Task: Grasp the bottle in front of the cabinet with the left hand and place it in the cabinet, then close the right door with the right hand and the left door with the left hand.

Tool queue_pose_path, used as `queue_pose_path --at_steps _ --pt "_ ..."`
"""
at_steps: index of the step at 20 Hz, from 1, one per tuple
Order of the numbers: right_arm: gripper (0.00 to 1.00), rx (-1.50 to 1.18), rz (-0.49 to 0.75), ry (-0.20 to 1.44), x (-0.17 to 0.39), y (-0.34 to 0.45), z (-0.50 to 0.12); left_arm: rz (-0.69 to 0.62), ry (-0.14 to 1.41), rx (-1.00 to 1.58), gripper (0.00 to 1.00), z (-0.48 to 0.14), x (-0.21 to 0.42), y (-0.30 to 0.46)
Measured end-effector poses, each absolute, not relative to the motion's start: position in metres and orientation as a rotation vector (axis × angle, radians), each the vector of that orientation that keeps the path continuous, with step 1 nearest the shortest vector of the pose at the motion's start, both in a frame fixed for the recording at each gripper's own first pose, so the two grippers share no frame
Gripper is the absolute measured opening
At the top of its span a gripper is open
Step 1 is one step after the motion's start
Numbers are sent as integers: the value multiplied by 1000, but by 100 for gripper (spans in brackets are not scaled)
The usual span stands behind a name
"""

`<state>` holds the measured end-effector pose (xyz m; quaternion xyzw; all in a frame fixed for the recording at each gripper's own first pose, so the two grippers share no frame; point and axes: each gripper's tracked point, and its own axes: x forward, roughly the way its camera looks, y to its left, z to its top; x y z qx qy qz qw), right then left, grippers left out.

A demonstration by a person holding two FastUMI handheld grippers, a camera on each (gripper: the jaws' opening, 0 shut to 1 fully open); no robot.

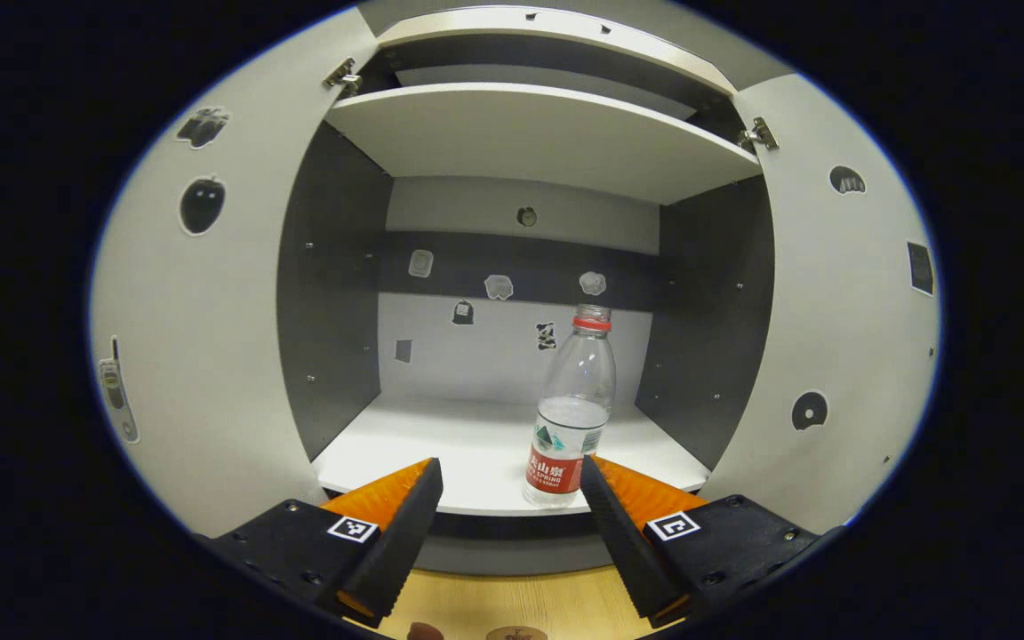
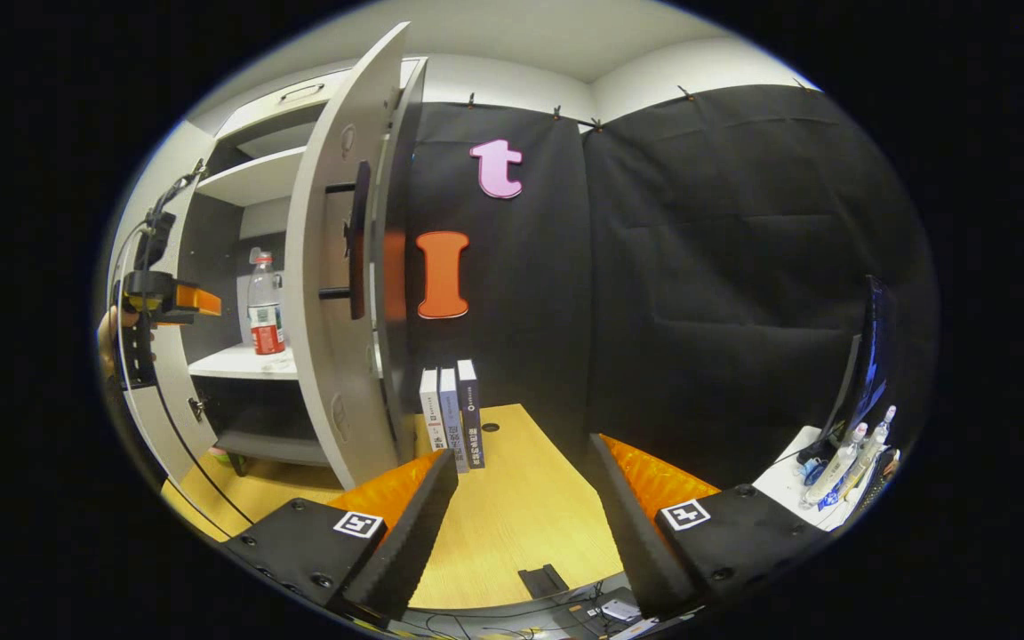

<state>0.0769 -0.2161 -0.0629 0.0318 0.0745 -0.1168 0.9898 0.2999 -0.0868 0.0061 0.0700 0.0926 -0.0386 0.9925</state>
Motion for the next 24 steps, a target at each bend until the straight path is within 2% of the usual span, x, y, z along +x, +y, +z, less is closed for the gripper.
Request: queue_pose_path --at_steps 15,24 --pt "97 -10 -140 93 129 -183 -36 120 105 156 95 71 73 40" --pt "97 -7 -46 65 151 -145 -28 185 59 148 95 88 33 73"
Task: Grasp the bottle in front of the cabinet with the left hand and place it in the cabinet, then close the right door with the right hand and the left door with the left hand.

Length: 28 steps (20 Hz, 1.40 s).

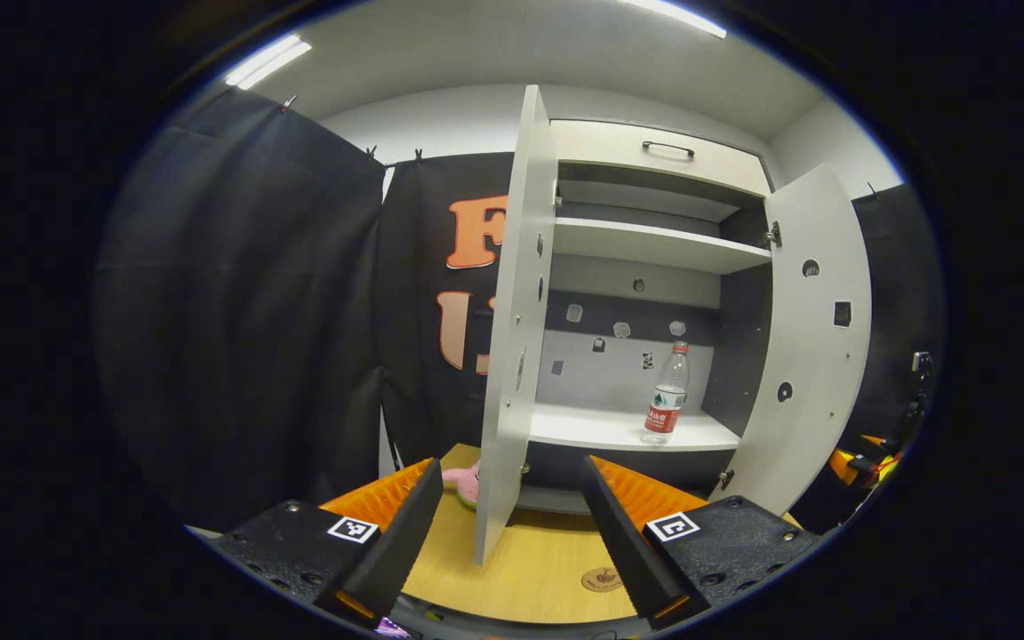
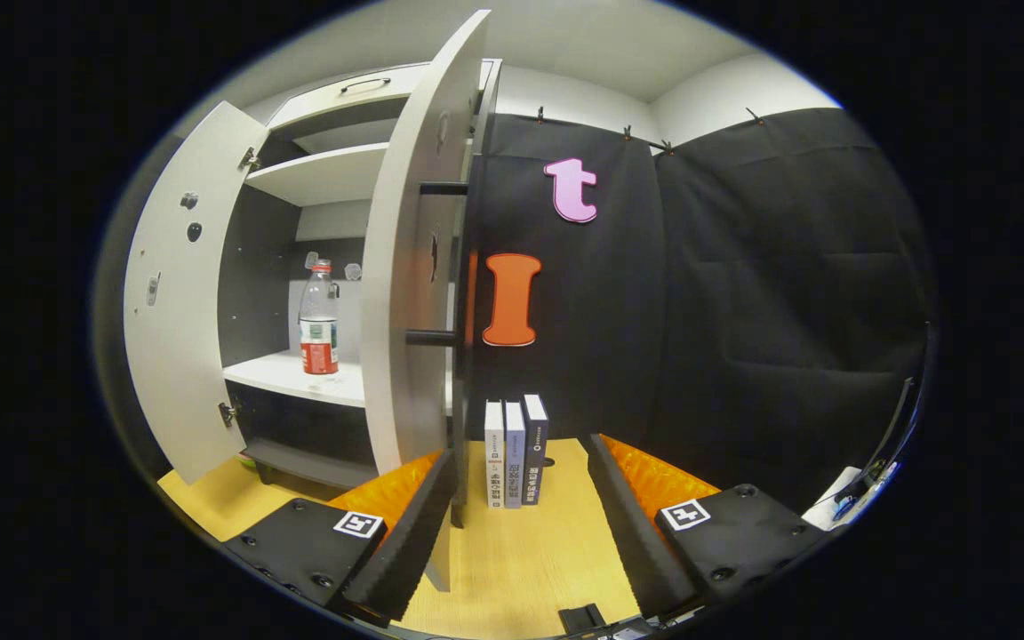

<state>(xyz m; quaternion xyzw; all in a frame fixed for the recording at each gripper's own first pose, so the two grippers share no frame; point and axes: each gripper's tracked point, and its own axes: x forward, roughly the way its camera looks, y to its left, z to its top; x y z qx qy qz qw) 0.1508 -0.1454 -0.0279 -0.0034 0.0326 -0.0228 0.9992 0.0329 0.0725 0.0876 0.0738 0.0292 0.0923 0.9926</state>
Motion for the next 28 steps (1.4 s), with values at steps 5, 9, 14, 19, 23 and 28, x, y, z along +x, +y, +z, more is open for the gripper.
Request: queue_pose_path --at_steps 5,9,14,19,23,28 --pt "96 -1 -26 62 152 -136 -27 201 45 121 95 95 28 82" --pt "95 -45 -8 54 152 -125 -25 223 30 133 95 99 24 93" --pt "95 -33 21 58 153 -105 -26 228 32 99 95 94 19 106" --pt "95 -47 65 51 155 -72 -24 254 29 114 95 92 10 125" --pt "95 -56 107 43 162 -46 -23 261 33 100 95 89 5 138" --pt "95 -32 139 42 175 -27 -18 279 20 113 95 94 -1 154"
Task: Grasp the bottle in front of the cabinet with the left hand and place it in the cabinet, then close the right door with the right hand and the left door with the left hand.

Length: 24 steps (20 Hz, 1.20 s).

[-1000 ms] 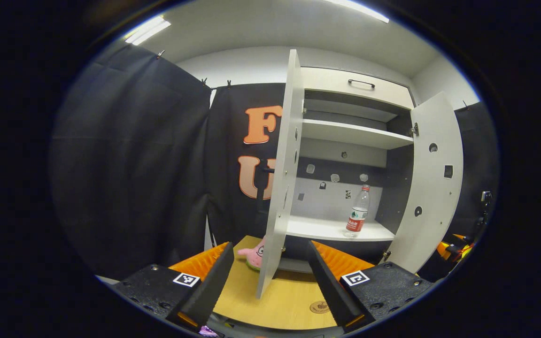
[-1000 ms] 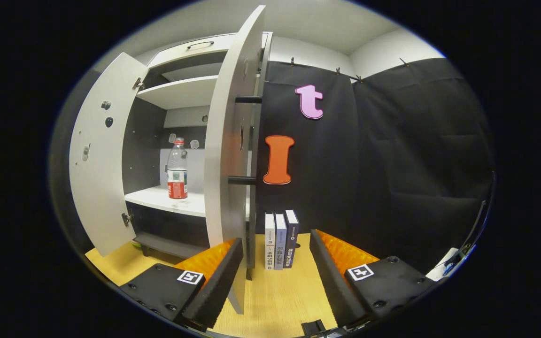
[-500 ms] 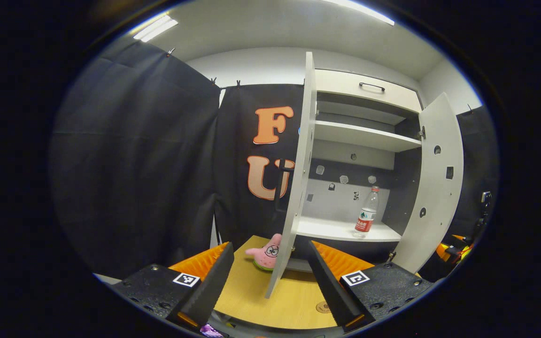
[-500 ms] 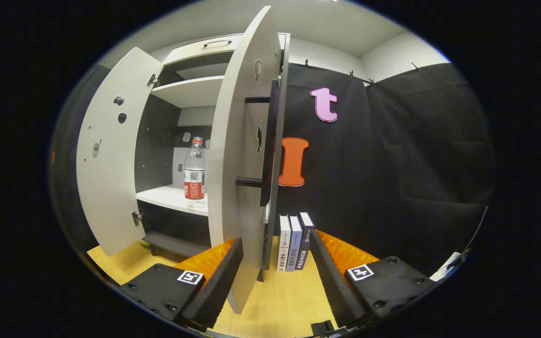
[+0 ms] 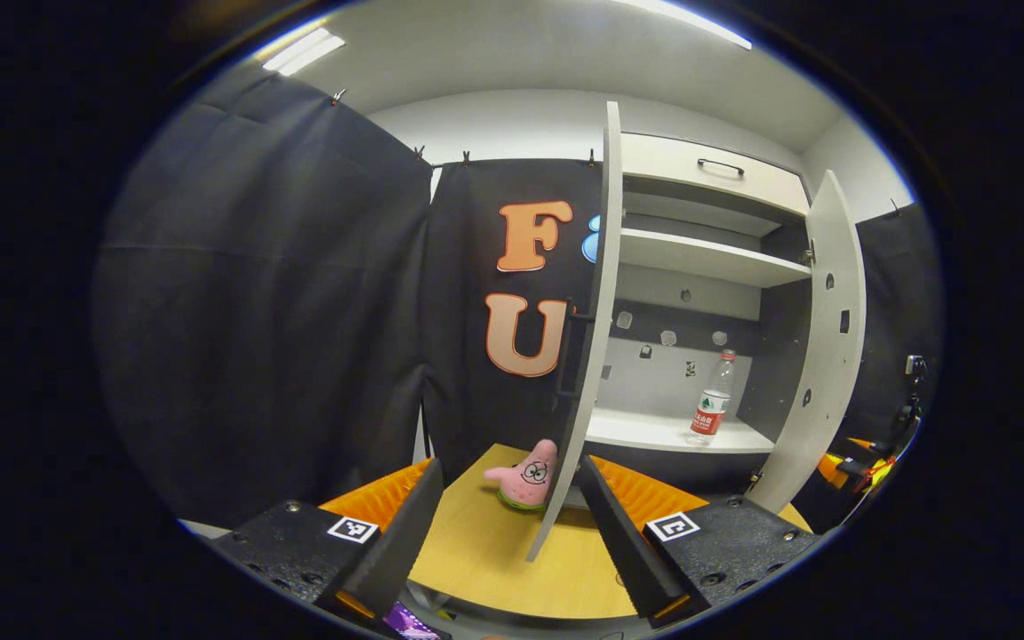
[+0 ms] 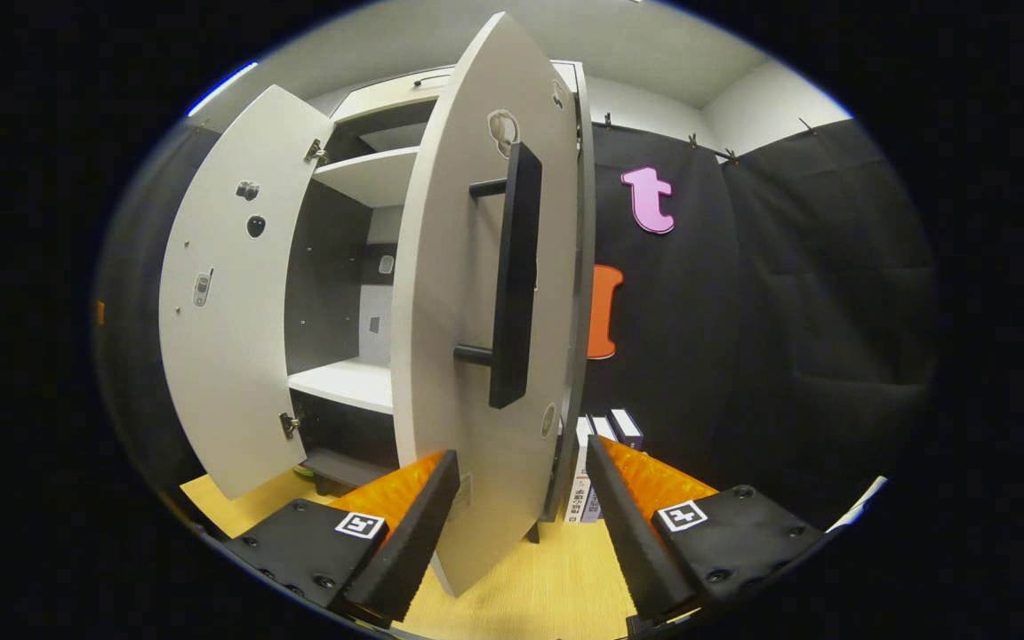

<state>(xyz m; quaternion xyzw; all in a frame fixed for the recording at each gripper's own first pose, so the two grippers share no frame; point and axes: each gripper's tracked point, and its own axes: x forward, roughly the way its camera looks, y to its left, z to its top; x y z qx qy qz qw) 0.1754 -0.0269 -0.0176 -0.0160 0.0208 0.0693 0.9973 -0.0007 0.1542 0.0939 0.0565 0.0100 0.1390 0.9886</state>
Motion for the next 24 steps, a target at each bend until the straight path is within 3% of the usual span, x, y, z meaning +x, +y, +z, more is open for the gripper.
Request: queue_pose_path --at_steps 7,14,24 --pt "95 -5 204 35 198 17 -17 291 6 125 94 93 -6 164" --pt "96 115 272 125 262 56 -35 303 15 107 95 87 -7 172" --pt "95 47 221 115 284 58 -36 302 34 102 94 80 13 180"
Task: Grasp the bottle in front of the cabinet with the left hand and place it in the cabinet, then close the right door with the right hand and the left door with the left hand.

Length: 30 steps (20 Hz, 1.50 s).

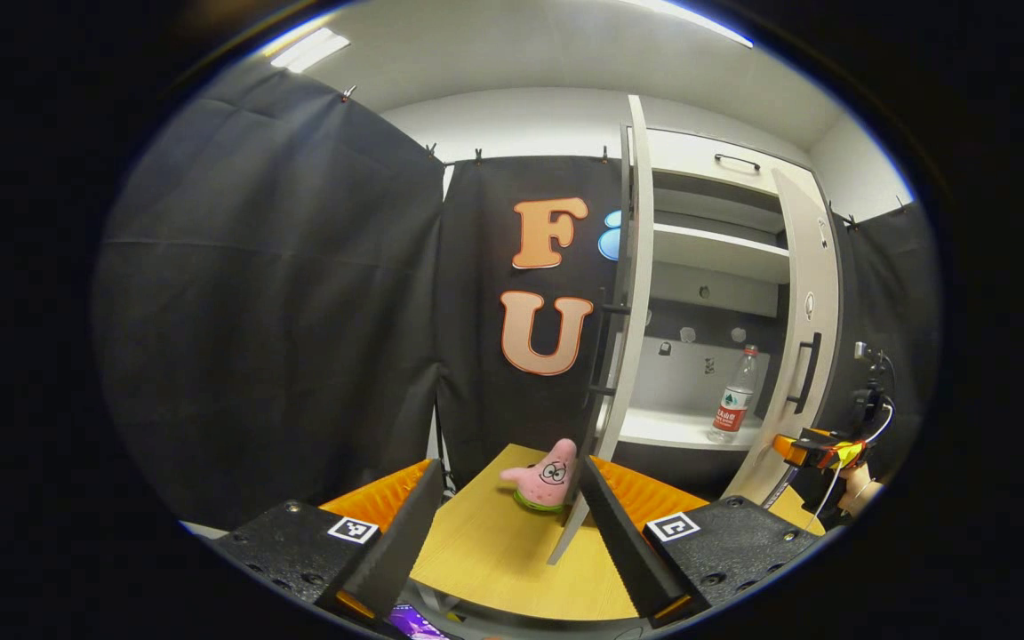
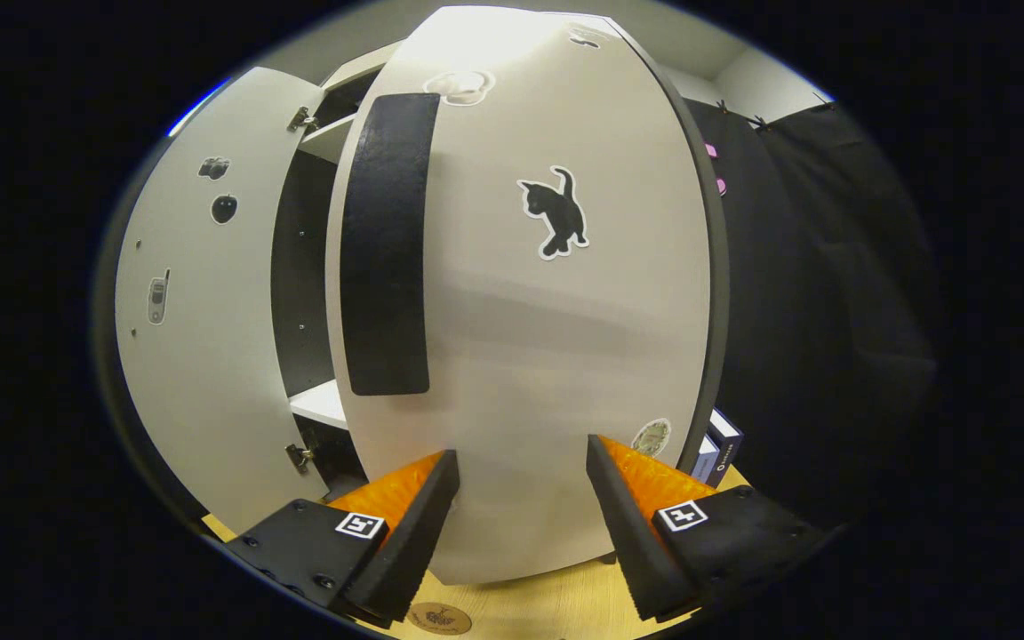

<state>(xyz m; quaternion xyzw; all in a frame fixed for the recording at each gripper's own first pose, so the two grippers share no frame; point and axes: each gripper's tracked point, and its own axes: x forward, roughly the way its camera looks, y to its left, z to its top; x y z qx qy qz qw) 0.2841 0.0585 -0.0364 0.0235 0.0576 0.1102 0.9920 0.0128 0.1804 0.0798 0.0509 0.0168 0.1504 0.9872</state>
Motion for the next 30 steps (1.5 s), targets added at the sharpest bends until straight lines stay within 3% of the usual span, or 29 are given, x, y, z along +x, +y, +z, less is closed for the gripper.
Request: queue_pose_path --at_steps 19,30 --pt "96 58 110 100 285 51 -24 230 120 89 95 42 121 196" --pt "96 36 59 68 210 -13 9 174 165 74 94 28 153 186"
